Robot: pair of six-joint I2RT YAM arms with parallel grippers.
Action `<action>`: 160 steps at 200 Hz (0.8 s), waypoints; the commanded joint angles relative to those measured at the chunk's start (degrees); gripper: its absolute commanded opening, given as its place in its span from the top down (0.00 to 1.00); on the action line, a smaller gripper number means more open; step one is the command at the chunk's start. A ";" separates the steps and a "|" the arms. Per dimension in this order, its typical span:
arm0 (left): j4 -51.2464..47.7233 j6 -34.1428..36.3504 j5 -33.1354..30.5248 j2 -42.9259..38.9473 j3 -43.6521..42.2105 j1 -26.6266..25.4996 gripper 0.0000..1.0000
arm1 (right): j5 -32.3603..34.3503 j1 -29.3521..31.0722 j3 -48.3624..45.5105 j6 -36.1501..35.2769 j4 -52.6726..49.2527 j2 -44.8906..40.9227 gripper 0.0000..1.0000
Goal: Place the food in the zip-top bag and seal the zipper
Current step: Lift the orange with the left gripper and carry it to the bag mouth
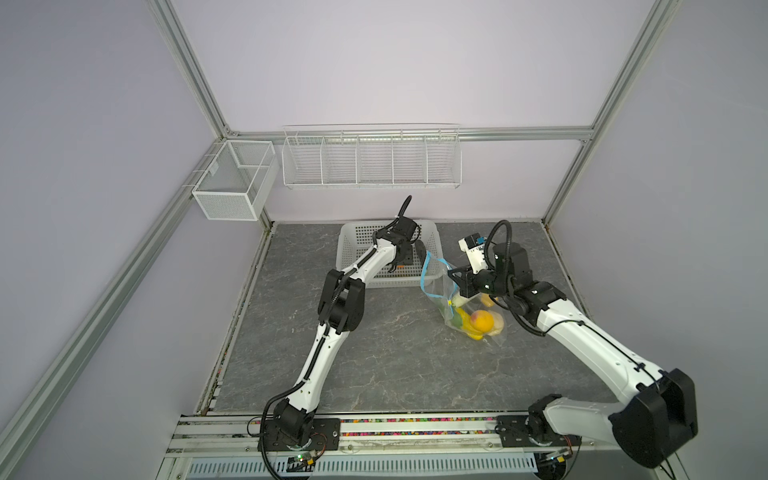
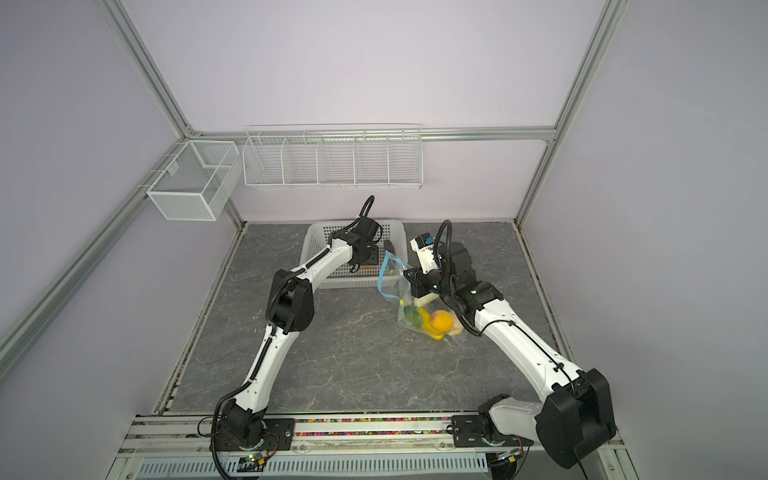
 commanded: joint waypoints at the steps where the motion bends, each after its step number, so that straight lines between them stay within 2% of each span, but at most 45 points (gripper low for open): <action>1: -1.49 -0.62 0.73 -4.53 -1.51 0.23 0.39 | 0.06 -0.39 1.11 -0.16 0.38 -0.29 0.94; 66: -0.89 -1.72 1.19 -12.45 -9.15 -0.08 0.41 | -0.86 -0.38 -0.01 1.55 2.18 -0.51 0.93; 160: 4.42 -4.28 2.81 -33.08 -32.56 -2.75 0.43 | -1.39 0.02 -1.03 2.64 3.33 -1.91 0.93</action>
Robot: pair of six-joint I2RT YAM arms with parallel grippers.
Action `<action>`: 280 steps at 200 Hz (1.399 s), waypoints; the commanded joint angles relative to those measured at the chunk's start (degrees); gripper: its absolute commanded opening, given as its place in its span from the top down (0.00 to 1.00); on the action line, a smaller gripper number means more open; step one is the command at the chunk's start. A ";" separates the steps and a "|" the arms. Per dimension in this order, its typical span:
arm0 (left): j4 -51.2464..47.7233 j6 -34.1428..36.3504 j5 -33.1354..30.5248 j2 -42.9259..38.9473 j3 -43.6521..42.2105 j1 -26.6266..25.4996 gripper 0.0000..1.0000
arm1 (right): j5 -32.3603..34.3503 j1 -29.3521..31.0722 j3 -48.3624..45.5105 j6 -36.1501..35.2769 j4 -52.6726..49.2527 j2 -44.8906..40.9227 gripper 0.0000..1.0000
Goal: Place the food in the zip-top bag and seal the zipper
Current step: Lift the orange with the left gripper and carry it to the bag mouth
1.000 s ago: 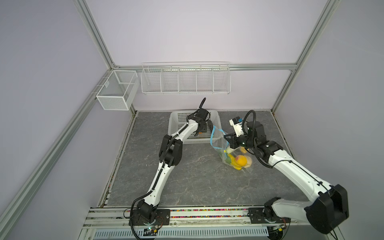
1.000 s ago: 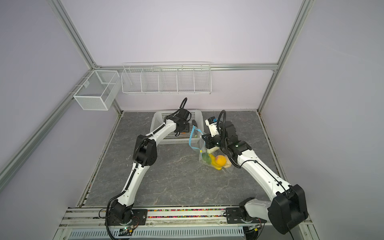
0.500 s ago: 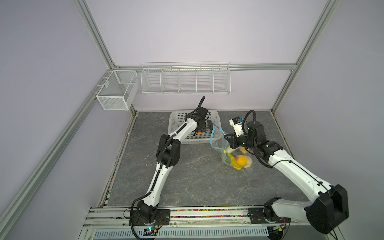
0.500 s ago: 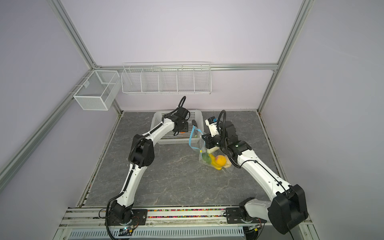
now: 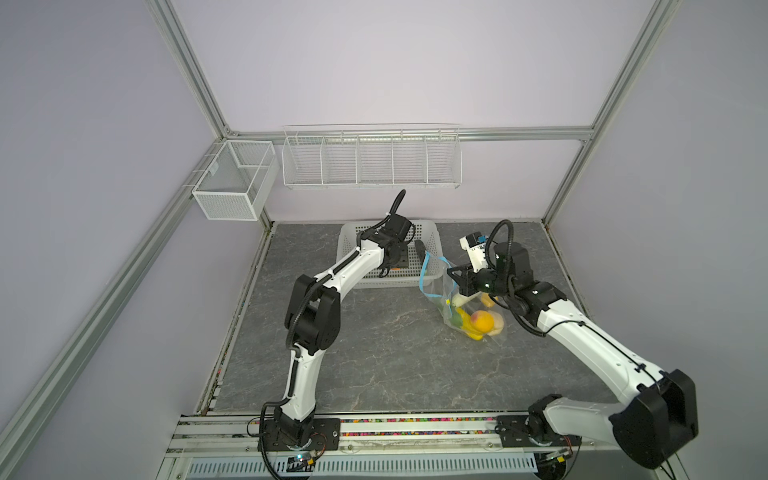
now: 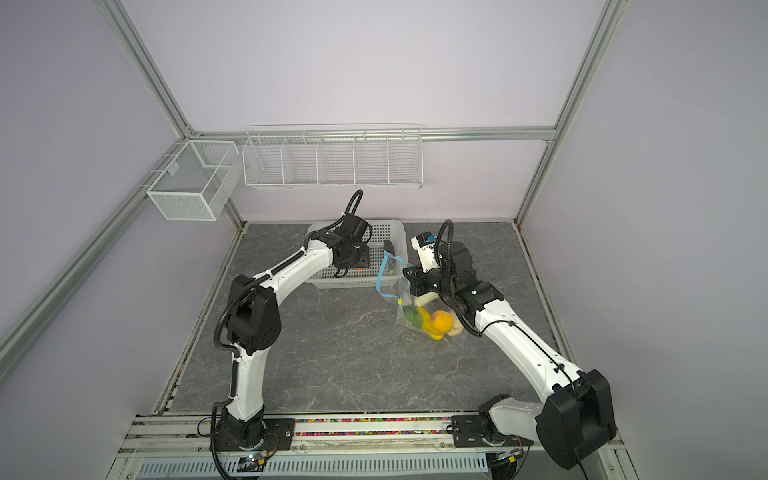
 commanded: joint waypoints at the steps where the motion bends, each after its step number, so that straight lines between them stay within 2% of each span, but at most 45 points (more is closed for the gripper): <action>1: 1.36 -1.41 1.22 -5.22 -4.21 -0.72 0.43 | -0.71 0.04 -0.95 0.67 1.78 -1.69 0.93; 53: 1.16 -2.91 3.03 -16.15 -10.27 -3.22 0.43 | -0.80 0.45 -0.80 0.86 1.95 -1.87 0.93; 111: 2.21 -3.11 11.98 -24.24 -13.37 -4.34 0.44 | -0.68 1.10 -0.45 1.13 2.61 -1.56 0.93; 131: 3.69 -3.30 15.18 -24.89 -13.82 -5.41 0.45 | -0.65 1.35 -0.36 1.27 2.67 -1.28 0.93; 152: 7.58 -4.10 22.08 -25.16 -15.38 -5.60 0.46 | -0.50 1.50 0.11 1.18 2.57 -1.09 0.93; 183: 12.29 -5.14 27.33 -25.99 -17.60 -5.89 0.46 | -0.43 1.77 0.79 1.13 2.22 -0.66 0.93; 251: 17.45 -7.76 32.88 -24.84 -19.49 -6.17 0.46 | -0.02 1.87 1.22 1.20 1.78 -1.10 0.93; 280: 18.36 -8.13 33.28 -23.89 -20.28 -6.17 0.46 | 0.02 1.99 1.57 1.11 1.50 -1.27 0.93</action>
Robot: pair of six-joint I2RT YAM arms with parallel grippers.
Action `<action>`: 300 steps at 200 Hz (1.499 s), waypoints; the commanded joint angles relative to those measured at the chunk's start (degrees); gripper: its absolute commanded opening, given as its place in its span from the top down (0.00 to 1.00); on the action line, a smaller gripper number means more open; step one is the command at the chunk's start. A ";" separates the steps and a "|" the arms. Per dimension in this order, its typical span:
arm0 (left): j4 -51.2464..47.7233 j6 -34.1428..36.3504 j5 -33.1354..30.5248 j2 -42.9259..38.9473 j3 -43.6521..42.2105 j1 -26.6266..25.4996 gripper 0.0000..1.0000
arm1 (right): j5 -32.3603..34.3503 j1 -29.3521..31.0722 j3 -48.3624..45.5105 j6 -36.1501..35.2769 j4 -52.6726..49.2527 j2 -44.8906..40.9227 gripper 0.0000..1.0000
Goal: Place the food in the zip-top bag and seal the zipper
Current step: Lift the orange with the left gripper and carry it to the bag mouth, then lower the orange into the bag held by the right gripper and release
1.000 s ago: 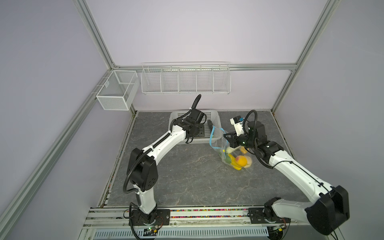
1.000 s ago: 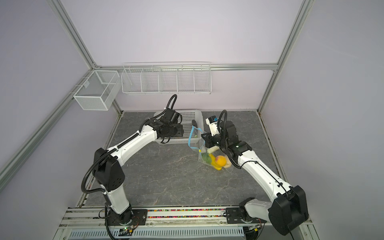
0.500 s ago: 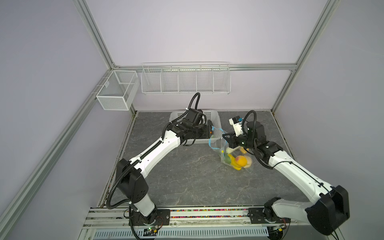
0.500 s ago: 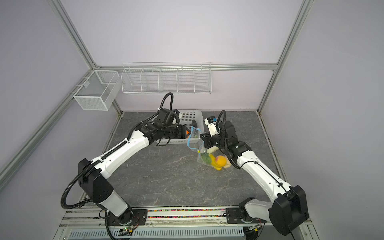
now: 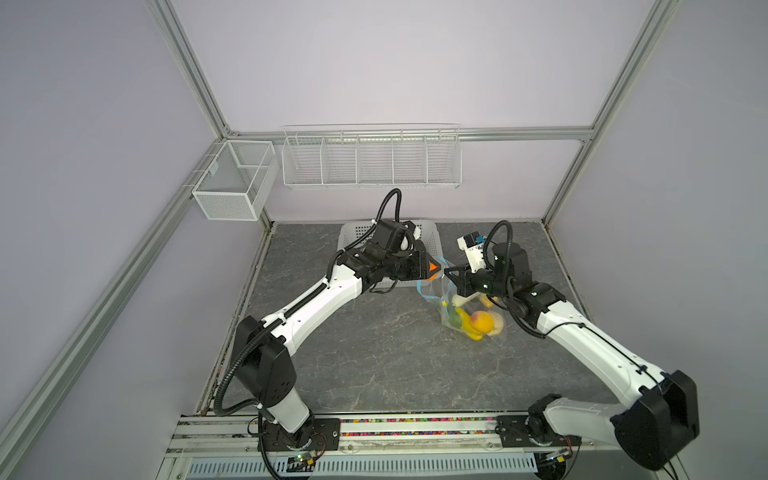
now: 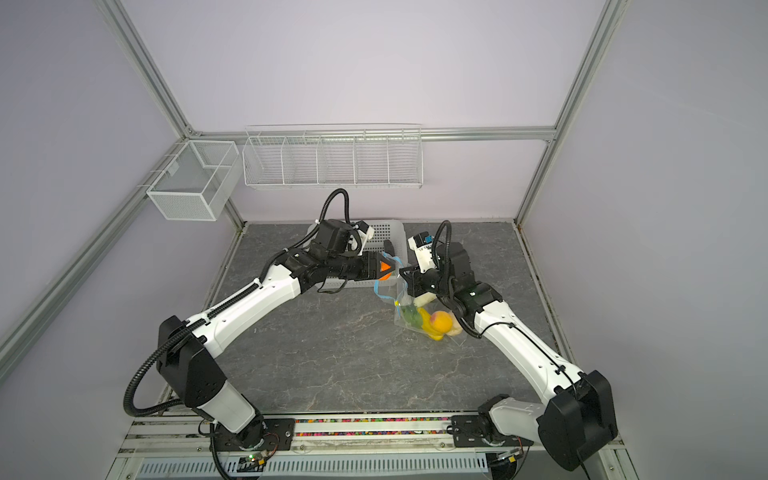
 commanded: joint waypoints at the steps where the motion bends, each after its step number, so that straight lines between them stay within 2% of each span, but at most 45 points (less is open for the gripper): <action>1: 2.30 -1.02 1.89 0.97 -1.05 -0.20 0.46 | 0.00 0.46 1.51 0.44 0.46 -0.84 0.93; 200: 5.49 -4.10 0.36 2.86 -7.20 -0.17 0.46 | 0.29 0.65 2.05 1.32 0.57 -3.04 0.93; 255: 4.51 -3.68 0.58 3.34 -6.37 -0.21 0.40 | 0.74 0.86 1.81 1.52 1.21 -2.63 0.93; 300: 3.29 -3.79 0.12 4.17 -4.78 -0.21 0.30 | 0.79 0.85 2.25 1.44 1.21 -2.26 0.93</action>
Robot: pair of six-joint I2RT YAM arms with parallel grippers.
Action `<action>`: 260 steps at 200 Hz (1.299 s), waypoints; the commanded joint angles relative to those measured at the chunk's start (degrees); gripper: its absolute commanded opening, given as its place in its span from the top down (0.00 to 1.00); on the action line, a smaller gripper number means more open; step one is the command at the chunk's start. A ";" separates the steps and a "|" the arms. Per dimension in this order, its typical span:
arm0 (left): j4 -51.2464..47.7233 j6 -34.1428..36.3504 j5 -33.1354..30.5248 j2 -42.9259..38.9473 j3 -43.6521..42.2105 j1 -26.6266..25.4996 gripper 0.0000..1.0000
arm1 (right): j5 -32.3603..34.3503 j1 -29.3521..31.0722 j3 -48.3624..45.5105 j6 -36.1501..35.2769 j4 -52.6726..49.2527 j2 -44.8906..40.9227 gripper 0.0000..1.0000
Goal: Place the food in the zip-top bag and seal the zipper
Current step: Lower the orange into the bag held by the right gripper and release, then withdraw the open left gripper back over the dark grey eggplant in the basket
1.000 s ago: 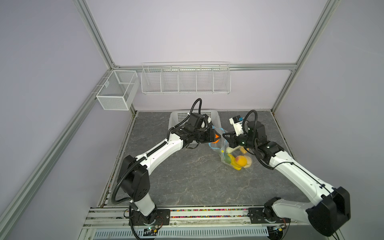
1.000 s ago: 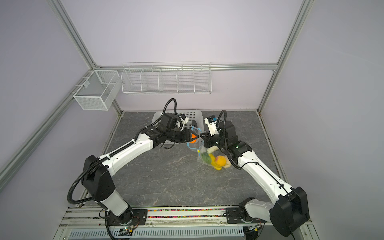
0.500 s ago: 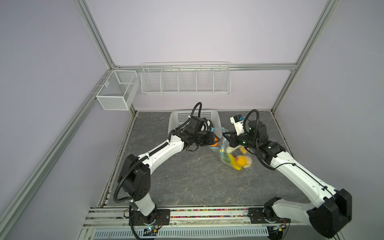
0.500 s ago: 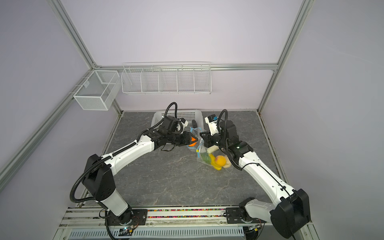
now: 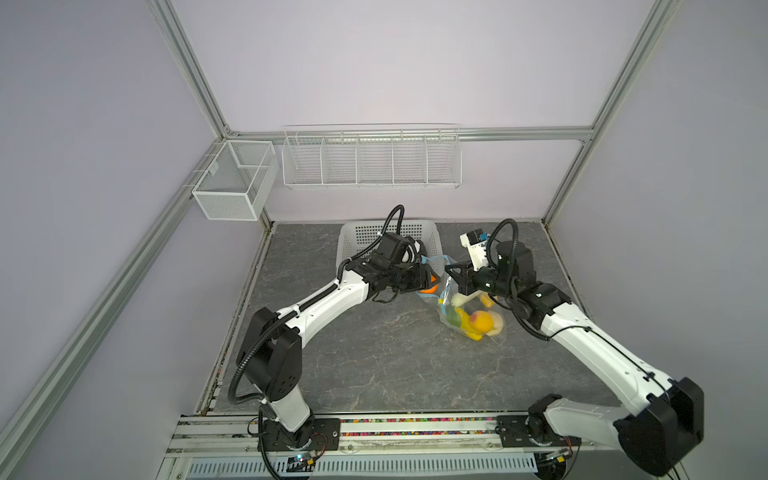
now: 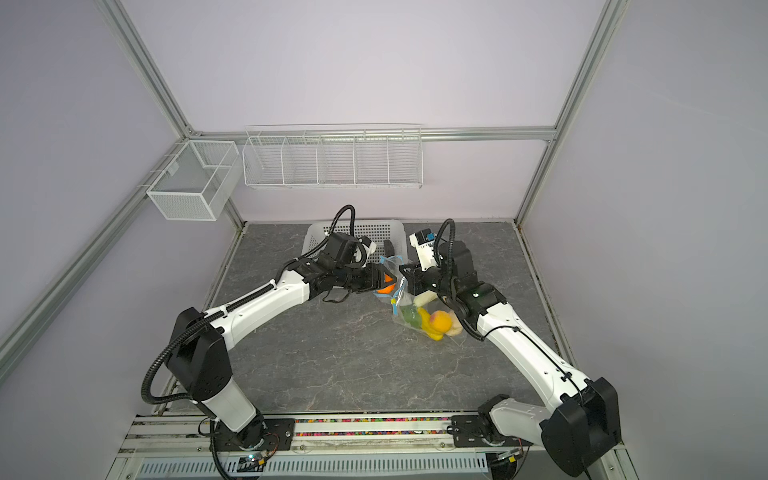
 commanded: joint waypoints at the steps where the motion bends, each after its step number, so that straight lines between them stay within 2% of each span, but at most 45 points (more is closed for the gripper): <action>1: -1.16 0.28 -0.76 1.55 1.97 -0.21 0.30 | 0.42 0.38 1.20 0.36 1.43 -0.53 0.93; 29: -1.31 0.29 -1.00 1.48 2.12 -0.18 0.26 | 0.58 0.33 0.75 0.46 1.79 -0.70 0.93; 72: -0.94 -0.38 -1.59 0.43 1.64 -0.17 0.26 | 0.94 0.36 -0.05 0.59 1.98 -1.39 0.93; 149: -3.24 1.20 -4.94 -5.83 2.49 0.49 0.25 | 2.35 0.35 -0.79 0.06 0.71 -2.83 0.93; 170: -3.27 1.33 -5.66 -7.50 2.48 1.81 0.25 | 3.40 0.27 -1.46 0.63 1.56 -3.75 0.93; 207: -5.24 1.85 -9.42 -9.47 2.33 7.08 0.26 | 4.14 0.27 -1.97 1.30 2.40 -4.37 0.93; 260: -10.35 5.31 -16.63 -4.39 5.99 9.99 0.27 | 5.43 0.03 -3.24 1.16 2.31 -5.40 0.93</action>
